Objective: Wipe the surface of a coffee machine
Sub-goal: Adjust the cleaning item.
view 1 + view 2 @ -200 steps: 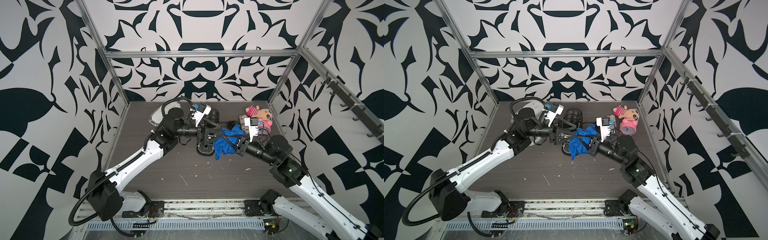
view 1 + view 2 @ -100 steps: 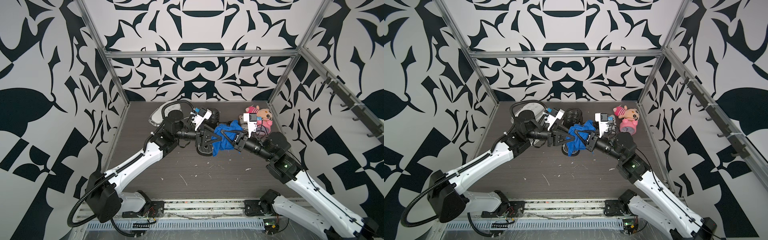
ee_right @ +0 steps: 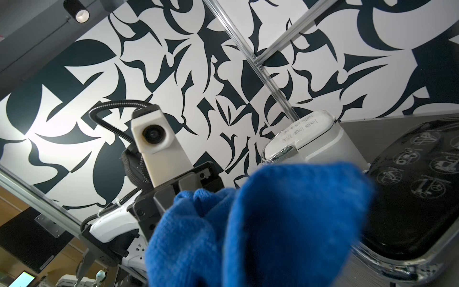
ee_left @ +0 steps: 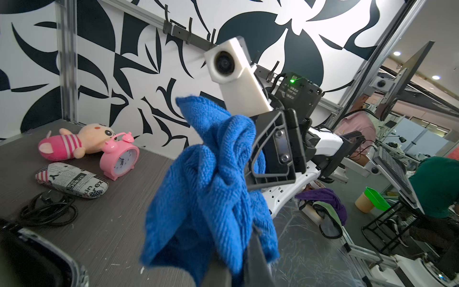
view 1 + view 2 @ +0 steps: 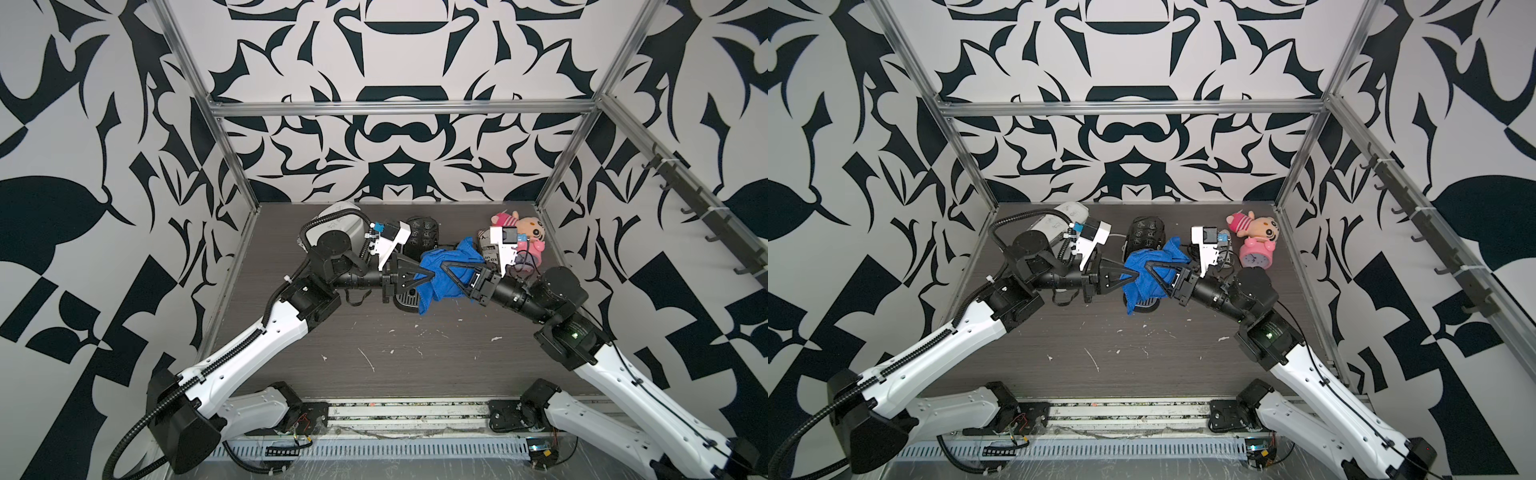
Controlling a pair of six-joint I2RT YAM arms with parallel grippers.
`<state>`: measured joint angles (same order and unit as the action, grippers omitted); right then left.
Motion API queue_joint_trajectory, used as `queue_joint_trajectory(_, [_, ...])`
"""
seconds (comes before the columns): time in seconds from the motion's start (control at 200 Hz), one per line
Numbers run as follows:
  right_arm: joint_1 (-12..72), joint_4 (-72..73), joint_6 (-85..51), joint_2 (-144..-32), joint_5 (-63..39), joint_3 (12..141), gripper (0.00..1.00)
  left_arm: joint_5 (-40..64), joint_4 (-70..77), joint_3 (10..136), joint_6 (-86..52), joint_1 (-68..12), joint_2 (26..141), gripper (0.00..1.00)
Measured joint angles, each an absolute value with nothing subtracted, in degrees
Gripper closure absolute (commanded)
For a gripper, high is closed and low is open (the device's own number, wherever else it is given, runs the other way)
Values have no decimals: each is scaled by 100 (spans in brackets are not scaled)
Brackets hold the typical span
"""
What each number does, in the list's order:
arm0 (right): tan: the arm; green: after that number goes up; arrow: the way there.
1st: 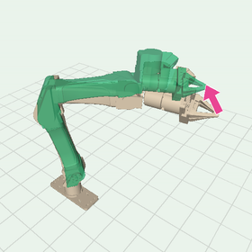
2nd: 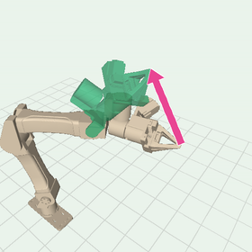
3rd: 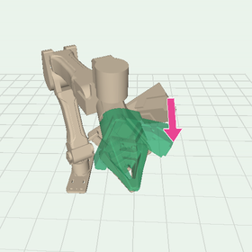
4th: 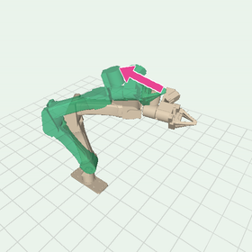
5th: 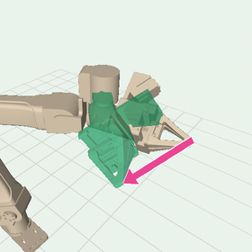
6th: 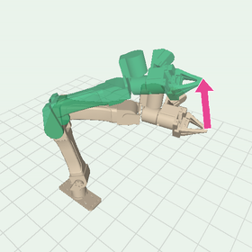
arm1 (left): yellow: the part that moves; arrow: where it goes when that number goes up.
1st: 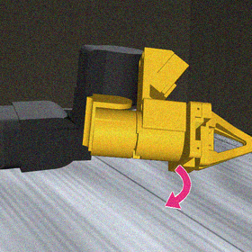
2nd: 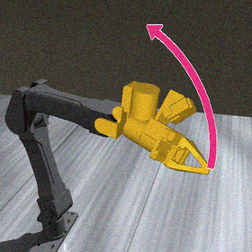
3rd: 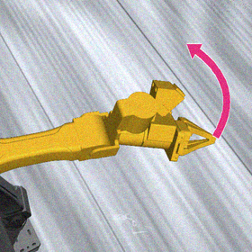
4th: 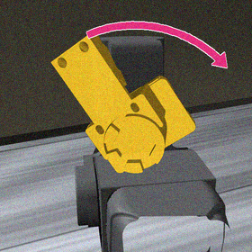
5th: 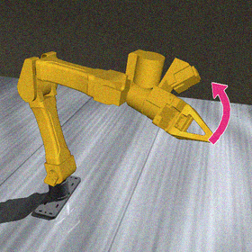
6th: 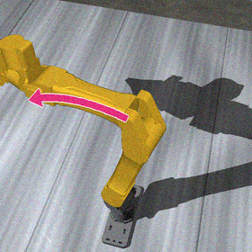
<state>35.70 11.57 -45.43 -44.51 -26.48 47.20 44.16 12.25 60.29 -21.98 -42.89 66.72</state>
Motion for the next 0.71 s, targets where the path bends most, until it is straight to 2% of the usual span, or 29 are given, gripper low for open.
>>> queue_joint_trajectory(0.045, [3573,1173,-4574,-4431,-2683,4709,77,4399,1170,6029,-2152,-4289,6672,100])
queue_joint_trajectory(0.1, [3573,1236,-4628,-4434,-2714,4672,60,4368,1146,6029,-2104,-4294,6670,100])
queue_joint_trajectory(0.125, [3568,1284,-4637,-4436,-2729,4646,56,4362,1138,6029,-2091,-4292,6670,100])
queue_joint_trajectory(0.21, [3538,1411,-4674,-4462,-2803,4598,50,4307,1127,6029,-2073,-4285,6670,100])
queue_joint_trajectory(0.585, [3522,1776,-4724,-4379,-3063,4355,50,4202,1138,6029,-2126,-4178,6670,100])
queue_joint_trajectory(0.62, [3522,1782,-4720,-4355,-3087,4340,54,4195,1138,6029,-2141,-4169,6672,100])
queue_joint_trajectory(0.705, [3522,1822,-4644,-4355,-3135,4340,84,4195,1168,6029,-2165,-4152,6689,100])
